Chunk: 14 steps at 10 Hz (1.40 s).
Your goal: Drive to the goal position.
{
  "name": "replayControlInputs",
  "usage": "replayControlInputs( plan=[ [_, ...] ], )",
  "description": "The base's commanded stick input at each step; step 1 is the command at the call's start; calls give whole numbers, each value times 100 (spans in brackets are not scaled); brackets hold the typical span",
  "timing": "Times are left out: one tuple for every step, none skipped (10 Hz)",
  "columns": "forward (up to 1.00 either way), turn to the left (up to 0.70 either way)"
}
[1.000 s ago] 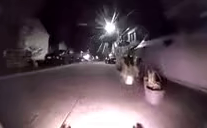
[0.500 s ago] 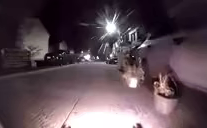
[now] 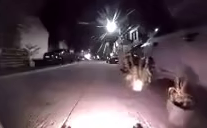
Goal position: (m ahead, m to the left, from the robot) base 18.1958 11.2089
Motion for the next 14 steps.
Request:
replayControlInputs(
  plan=[
    [60, -11],
    [60, -15],
    [60, -15],
    [60, -15],
    [60, -9],
    [60, 0],
    [60, 0],
    [60, 0],
    [60, 0],
    [60, 0],
    [60, 0],
    [60, 0],
    [60, 0],
    [60, 0]
  ],
)
